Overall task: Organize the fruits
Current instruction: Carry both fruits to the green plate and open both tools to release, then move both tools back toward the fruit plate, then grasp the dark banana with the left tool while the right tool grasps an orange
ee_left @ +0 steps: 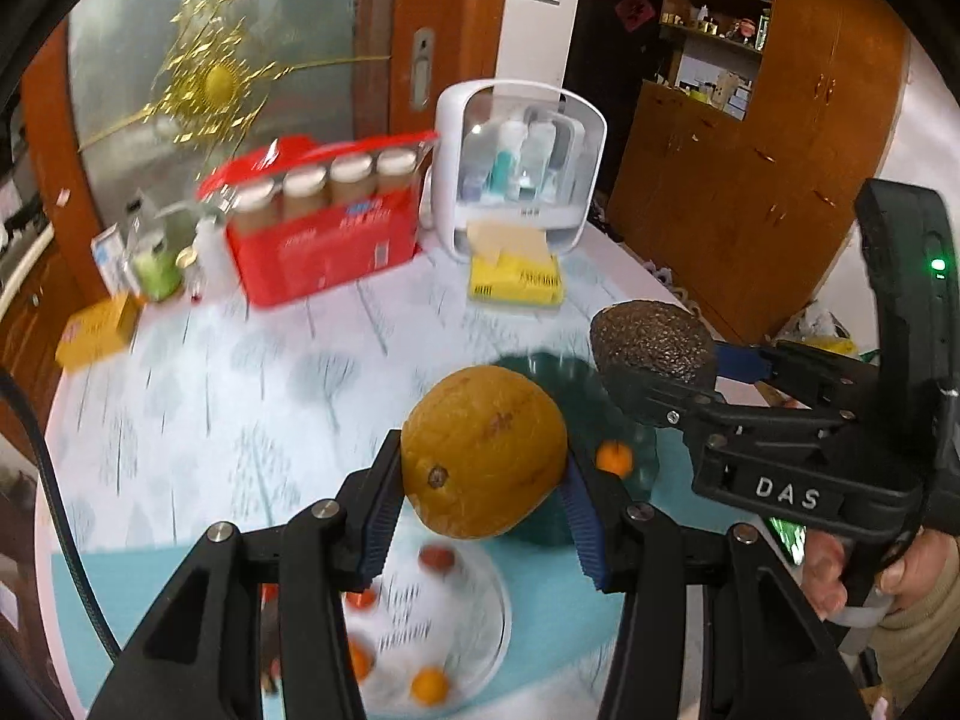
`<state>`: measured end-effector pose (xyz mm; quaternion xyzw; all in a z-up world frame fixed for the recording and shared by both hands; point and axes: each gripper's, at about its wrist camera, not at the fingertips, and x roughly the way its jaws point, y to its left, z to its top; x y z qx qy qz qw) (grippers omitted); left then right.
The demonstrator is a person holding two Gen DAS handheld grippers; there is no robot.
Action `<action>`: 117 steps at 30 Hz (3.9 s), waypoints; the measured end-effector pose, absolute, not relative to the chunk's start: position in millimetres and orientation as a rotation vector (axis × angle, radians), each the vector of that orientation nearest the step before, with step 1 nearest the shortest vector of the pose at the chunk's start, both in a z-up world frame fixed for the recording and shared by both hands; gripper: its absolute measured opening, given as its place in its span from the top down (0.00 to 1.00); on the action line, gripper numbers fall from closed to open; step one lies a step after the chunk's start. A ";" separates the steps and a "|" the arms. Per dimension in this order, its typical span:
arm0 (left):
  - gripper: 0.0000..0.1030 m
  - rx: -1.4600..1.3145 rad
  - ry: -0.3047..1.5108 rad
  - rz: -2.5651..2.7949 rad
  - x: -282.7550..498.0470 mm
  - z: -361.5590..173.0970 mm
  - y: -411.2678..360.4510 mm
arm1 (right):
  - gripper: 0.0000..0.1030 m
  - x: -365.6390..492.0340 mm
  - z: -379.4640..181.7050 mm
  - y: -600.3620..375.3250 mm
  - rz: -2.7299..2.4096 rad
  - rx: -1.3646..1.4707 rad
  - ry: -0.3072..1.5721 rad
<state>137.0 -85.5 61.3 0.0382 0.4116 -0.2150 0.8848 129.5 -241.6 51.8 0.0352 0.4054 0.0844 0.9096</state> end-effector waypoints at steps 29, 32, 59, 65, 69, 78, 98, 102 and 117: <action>0.50 0.040 1.262 -0.236 275.7 -168.0 -197.0 | 0.39 239.3 -137.1 -326.6 0.210 -0.089 1.102; 0.38 0.042 1.255 -0.243 273.4 -165.6 -196.7 | 0.39 235.2 -138.6 -322.0 0.213 -0.139 1.086; 0.12 0.040 1.072 -0.224 161.2 -46.4 -133.2 | 0.31 142.9 -54.3 -292.4 0.191 -0.171 0.933; 0.11 0.049 1.030 -0.208 132.5 -16.0 -94.6 | 0.31 113.7 -34.9 -267.6 0.181 -0.164 0.921; 0.10 0.069 0.980 -0.174 111.8 5.4 -55.8 | 0.31 100.2 -23.2 -243.1 0.191 -0.113 0.928; 0.07 0.041 0.908 -0.116 74.7 24.3 38.0 | 0.31 81.9 -11.7 -172.4 0.216 -0.016 0.966; 0.07 0.081 1.077 -0.193 98.5 -82.6 136.2 | 0.31 64.3 -57.3 -77.7 0.081 -0.044 1.036; 0.12 0.104 1.119 -0.249 110.2 -105.3 129.1 | 0.31 61.7 -80.6 -79.9 0.061 -0.036 1.087; 0.45 0.098 1.240 -0.385 152.5 -158.2 112.0 | 0.37 60.3 -128.4 -86.7 0.087 0.095 1.212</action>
